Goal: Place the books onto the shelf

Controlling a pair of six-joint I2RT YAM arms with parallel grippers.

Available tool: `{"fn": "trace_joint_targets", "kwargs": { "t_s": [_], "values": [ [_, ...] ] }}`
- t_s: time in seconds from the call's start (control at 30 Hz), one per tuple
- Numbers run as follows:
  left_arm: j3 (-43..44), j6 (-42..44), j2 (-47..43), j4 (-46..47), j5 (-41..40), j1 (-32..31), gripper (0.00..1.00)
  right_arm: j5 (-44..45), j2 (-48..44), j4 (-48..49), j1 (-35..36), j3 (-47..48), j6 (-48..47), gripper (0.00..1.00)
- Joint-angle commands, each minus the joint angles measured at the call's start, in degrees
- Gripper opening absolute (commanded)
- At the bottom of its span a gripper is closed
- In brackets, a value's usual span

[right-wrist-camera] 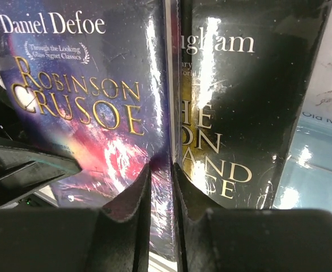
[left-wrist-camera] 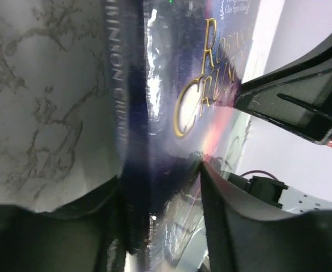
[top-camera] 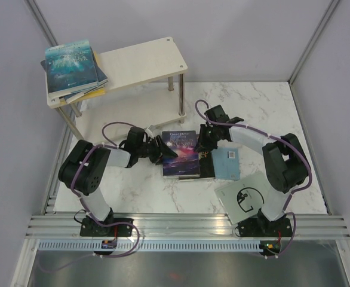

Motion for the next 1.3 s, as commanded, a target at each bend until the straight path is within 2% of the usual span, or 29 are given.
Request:
{"fn": "trace_joint_targets", "kwargs": {
  "t_s": [0.0,0.03,0.07,0.1,0.2,0.23,0.33,0.37,0.47,0.6,0.9,1.07,1.17,1.2,1.23,1.27],
  "values": [
    [-0.46,-3.55,-3.34,7.73,3.99,-0.11,0.46,1.87,5.72,-2.97,1.87,-6.19,-1.42,0.17],
    [-0.82,-4.42,-3.87,8.26,4.25,-0.11,0.41,1.34,5.64,-2.62,1.87,-6.55,-1.51,0.17],
    [-1.52,-4.95,-4.48,9.22,4.43,-0.11,0.3,0.72,5.55,-1.57,1.87,-6.81,-1.51,0.16],
    [-2.05,-6.61,-5.36,11.49,5.13,-0.11,0.26,-0.76,5.37,-1.04,1.96,-7.51,-1.51,0.16],
    [-3.98,-10.91,-6.86,15.9,5.92,-0.11,0.03,-3.75,4.14,1.34,2.05,-8.92,-1.6,0.16],
    [-4.51,-11.89,-7.3,18.09,5.92,-0.2,0.02,-4.38,3.18,1.78,2.05,-9.18,-1.77,0.16],
    [-6.79,-14.62,-10.36,20.04,5.49,-0.11,0.02,-5.69,-0.15,2.22,2.05,-9.98,-2.91,0.29],
    [-7.93,-14.97,-11.77,20.04,5.22,-0.11,0.02,-5.87,-1.3,2.13,2.05,-10.15,-3.09,0.48],
    [-10.56,-16.55,-17.57,19.34,3.73,-0.11,0.02,-7.36,-6.22,2.13,2.05,-11.38,-2.83,0.71],
    [-13.03,-19.1,-26.01,17.32,0.14,-0.2,0.02,-10.79,-11.66,2.75,1.96,-13.05,-1.25,0.8],
    [-14.71,-26.56,-41.47,15.56,-6.37,-0.2,0.02,-18.87,-20.72,7.49,1.96,-15.69,6.22,0.83],
    [-16.28,-31.31,-47.02,17.75,-9.36,-0.11,0.02,-24.24,-25.38,17.76,1.96,-19.19,15.79,0.81],
    [-17.08,-32.81,-50.54,18.29,-11.65,-0.11,0.02,-25.91,-28.02,22.43,1.96,-20.35,20.72,0.72],
    [-17.25,-33.43,-51.24,18.2,-12.61,-0.11,0.02,-26.0,-28.98,22.96,1.87,-20.44,22.03,0.67],
    [-17.34,-33.69,-52.9,17.5,-12.97,-0.2,0.02,-26.09,-29.43,23.66,1.96,-20.44,22.57,0.57],
    [-17.34,-33.87,-53.61,17.14,-13.23,-0.2,0.02,-26.26,-29.87,24.1,1.96,-20.44,23.18,0.53]
  ]
}}
